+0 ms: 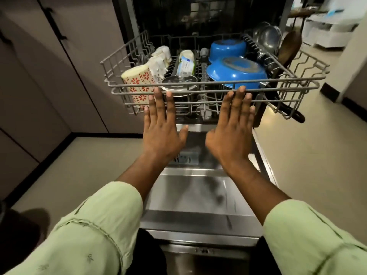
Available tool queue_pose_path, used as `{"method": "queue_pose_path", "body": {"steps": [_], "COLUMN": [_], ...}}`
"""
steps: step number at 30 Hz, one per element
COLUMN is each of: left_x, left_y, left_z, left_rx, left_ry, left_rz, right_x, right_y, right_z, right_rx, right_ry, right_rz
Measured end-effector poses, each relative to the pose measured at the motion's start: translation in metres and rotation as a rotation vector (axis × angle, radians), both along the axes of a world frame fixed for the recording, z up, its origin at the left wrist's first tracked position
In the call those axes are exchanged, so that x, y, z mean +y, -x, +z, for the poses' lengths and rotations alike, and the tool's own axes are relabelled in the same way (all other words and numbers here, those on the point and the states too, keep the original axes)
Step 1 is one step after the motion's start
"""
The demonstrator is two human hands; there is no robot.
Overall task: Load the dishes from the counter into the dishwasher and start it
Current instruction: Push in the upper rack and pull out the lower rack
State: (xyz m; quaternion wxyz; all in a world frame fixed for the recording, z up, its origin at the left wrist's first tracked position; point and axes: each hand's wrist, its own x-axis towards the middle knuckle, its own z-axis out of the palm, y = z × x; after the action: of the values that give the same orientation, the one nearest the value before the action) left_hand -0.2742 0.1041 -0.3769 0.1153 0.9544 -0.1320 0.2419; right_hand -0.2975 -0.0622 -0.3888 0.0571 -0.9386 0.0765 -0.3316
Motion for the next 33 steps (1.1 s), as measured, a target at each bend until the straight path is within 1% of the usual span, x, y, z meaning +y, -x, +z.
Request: {"method": "queue_pose_path", "body": {"steps": [3, 6, 11, 19, 23, 29, 33], "left_x": [-0.003, -0.011, -0.027, -0.025, -0.026, -0.026, -0.024], "left_y": [-0.017, -0.036, -0.069, -0.121, -0.150, -0.194, -0.227], "left_z": [0.013, 0.019, 0.022, 0.028, 0.023, 0.014, 0.016], "left_rx": [0.106, 0.150, 0.207, 0.240, 0.216, 0.115, 0.117], "left_ry": [-0.060, -0.094, -0.081, -0.192, -0.210, -0.241, -0.289], "left_rz": [0.061, 0.087, 0.119, 0.073, 0.053, 0.003, -0.033], "right_x": [0.001, -0.005, -0.019, -0.037, -0.043, -0.043, -0.038], "right_y": [-0.017, -0.037, -0.061, -0.109, -0.131, -0.168, -0.198], "right_z": [0.009, 0.018, 0.027, 0.034, 0.037, 0.043, 0.048], "right_rx": [0.142, 0.227, 0.260, 0.290, 0.314, 0.348, 0.363], "right_ry": [0.018, 0.037, 0.050, 0.111, 0.113, 0.110, 0.091], "right_rz": [0.008, 0.008, 0.079, 0.080, 0.070, -0.002, -0.059]}}
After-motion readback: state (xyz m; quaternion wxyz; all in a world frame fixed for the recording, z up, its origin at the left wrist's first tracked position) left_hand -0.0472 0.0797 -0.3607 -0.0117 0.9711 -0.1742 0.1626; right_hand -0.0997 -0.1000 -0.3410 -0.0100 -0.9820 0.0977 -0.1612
